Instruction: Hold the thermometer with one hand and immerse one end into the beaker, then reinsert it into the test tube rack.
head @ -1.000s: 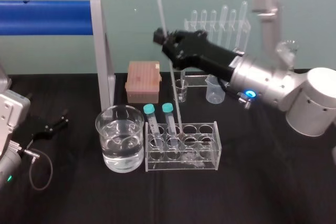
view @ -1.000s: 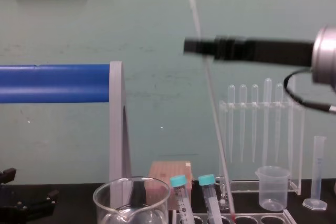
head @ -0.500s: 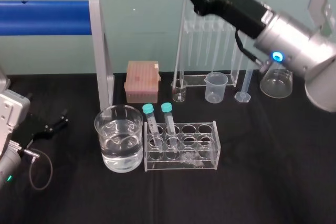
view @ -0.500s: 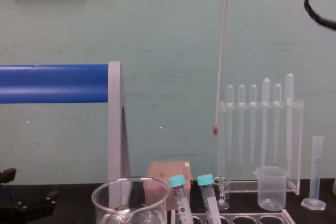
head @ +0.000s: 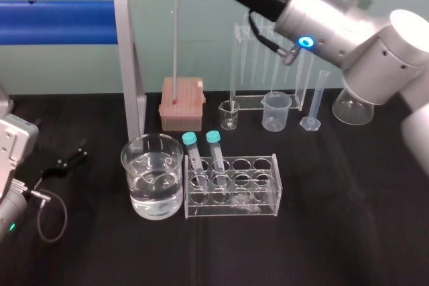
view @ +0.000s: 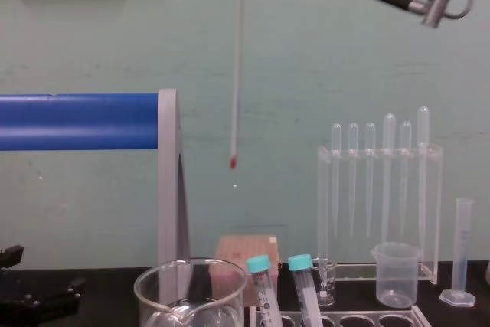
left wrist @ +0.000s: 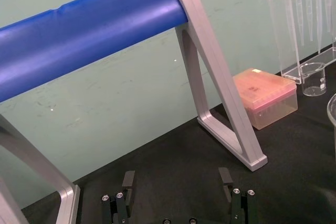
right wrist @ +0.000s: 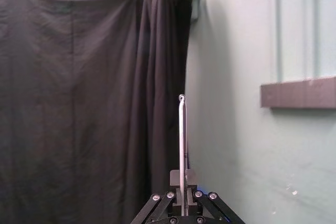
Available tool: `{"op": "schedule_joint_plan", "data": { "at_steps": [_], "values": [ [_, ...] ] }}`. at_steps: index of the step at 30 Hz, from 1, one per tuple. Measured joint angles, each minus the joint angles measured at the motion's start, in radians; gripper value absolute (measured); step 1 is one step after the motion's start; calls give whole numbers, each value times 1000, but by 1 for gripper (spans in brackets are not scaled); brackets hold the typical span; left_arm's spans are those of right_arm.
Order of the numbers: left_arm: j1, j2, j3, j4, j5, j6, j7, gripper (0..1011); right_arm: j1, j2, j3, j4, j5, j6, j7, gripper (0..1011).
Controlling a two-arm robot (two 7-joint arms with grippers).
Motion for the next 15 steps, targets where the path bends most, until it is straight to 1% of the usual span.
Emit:
{"op": "schedule_joint_plan", "data": {
  "at_steps": [1, 3, 4, 7, 8, 9, 10, 13, 14, 15],
  "values": [
    [0, 0, 0, 0, 0, 0, 0, 1008, 15, -14, -24, 31, 0, 1, 14, 52],
    [0, 0, 0, 0, 0, 0, 0, 1008, 26, -28, -45, 62, -3, 1, 26, 52],
    [0, 0, 0, 0, 0, 0, 0, 1008, 38, -41, -66, 93, -6, -1, 38, 52],
    [0, 0, 0, 0, 0, 0, 0, 1008, 51, -58, -92, 136, -13, -7, 55, 52],
    [0, 0, 0, 0, 0, 0, 0, 1008, 59, -70, -109, 167, -19, -16, 69, 52],
    [0, 0, 0, 0, 0, 0, 0, 1008, 62, -76, -117, 183, -22, -21, 76, 52],
    [0, 0, 0, 0, 0, 0, 0, 1008, 68, -88, -131, 215, -29, -33, 88, 52],
    [0, 0, 0, 0, 0, 0, 0, 1008, 73, -104, -145, 258, -40, -49, 102, 52],
    [0, 0, 0, 0, 0, 0, 0, 1008, 75, -113, -153, 286, -46, -57, 112, 52],
    [0, 0, 0, 0, 0, 0, 0, 1008, 75, -117, -157, 300, -49, -61, 116, 52]
  ]
}}
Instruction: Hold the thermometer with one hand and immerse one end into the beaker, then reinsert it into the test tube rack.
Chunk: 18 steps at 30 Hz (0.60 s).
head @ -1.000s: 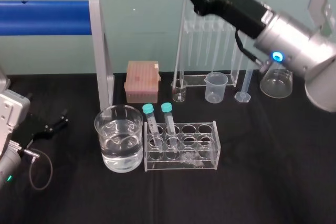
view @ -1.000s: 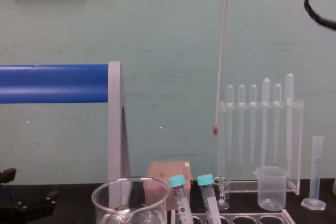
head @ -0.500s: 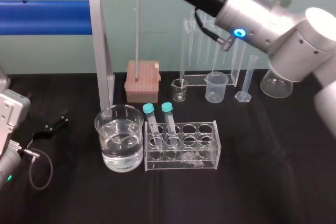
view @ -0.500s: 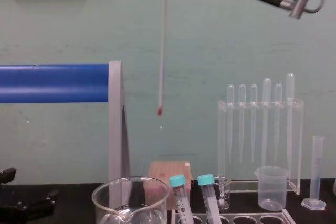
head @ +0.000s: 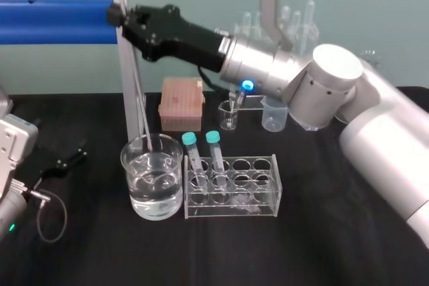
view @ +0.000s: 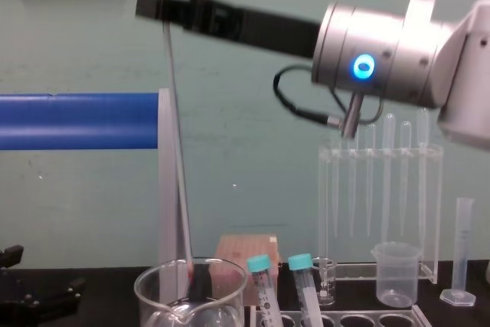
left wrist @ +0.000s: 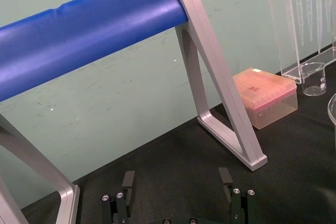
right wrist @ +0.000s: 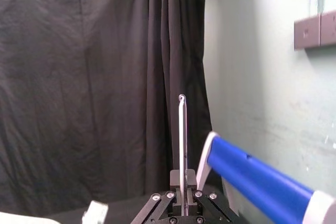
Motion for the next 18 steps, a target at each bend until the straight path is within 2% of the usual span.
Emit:
{"op": "schedule_joint_plan", "data": {
  "at_steps": [8, 18],
  "values": [
    [0, 0, 0, 0, 0, 0, 0, 1008, -11, -23, -17, 105, -22, -27, 45, 52],
    [0, 0, 0, 0, 0, 0, 0, 1008, -39, -41, -11, 170, -37, -92, 107, 52]
  ]
}}
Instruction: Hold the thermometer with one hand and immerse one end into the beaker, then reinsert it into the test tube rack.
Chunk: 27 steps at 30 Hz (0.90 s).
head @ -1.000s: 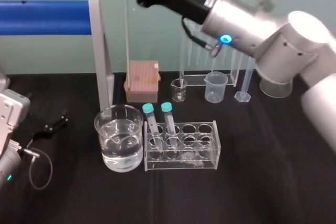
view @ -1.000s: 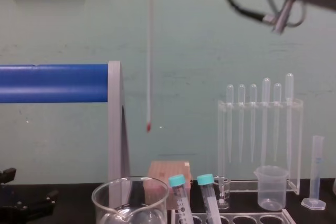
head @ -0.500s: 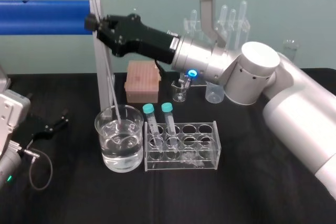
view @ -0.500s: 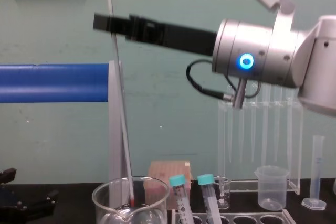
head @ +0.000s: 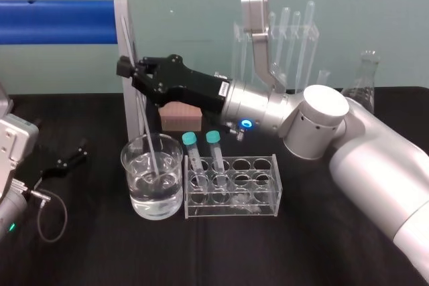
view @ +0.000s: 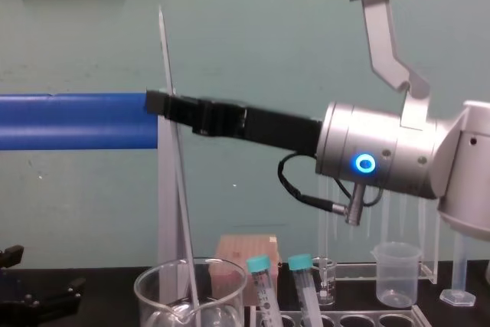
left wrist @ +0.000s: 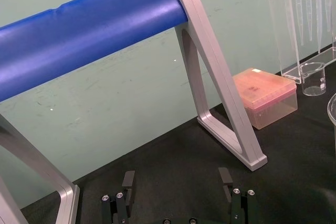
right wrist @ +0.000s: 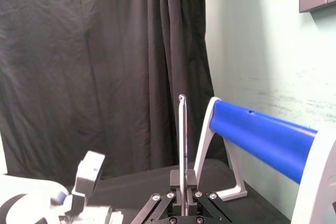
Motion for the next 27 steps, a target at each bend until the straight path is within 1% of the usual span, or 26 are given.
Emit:
{"op": "schedule_joint_plan", "data": {
  "at_steps": [6, 15, 27],
  "values": [
    [0, 0, 0, 0, 0, 0, 0, 1008, -12, -5, -4, 20, -28, -23, 15, 52],
    [0, 0, 0, 0, 0, 0, 0, 1008, -25, -9, -3, 22, -52, -28, 19, 52],
    [0, 0, 0, 0, 0, 0, 0, 1008, -32, -18, 10, 27, -72, -33, 12, 52]
  ]
}}
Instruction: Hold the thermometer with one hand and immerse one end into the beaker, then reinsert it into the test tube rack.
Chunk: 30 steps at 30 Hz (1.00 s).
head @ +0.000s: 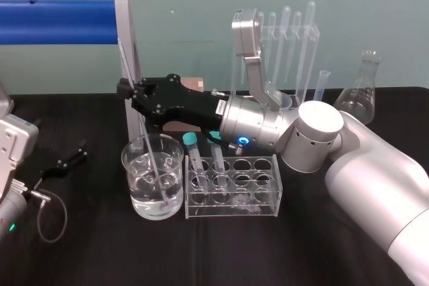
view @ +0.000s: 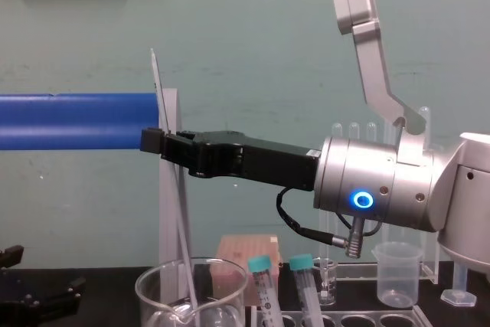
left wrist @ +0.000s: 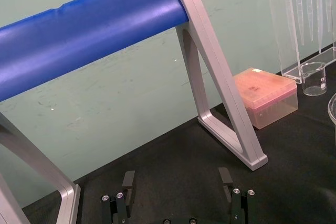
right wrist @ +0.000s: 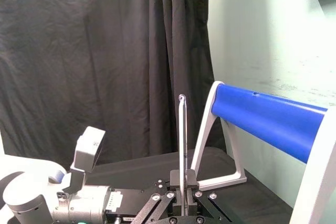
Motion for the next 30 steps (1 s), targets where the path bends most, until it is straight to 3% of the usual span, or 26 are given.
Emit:
{"op": "schedule_joint_plan", "data": {
  "at_steps": [30],
  "values": [
    [0, 0, 0, 0, 0, 0, 0, 1008, -8, 2, 10, -7, -24, 23, -14, 52]
  ]
}}
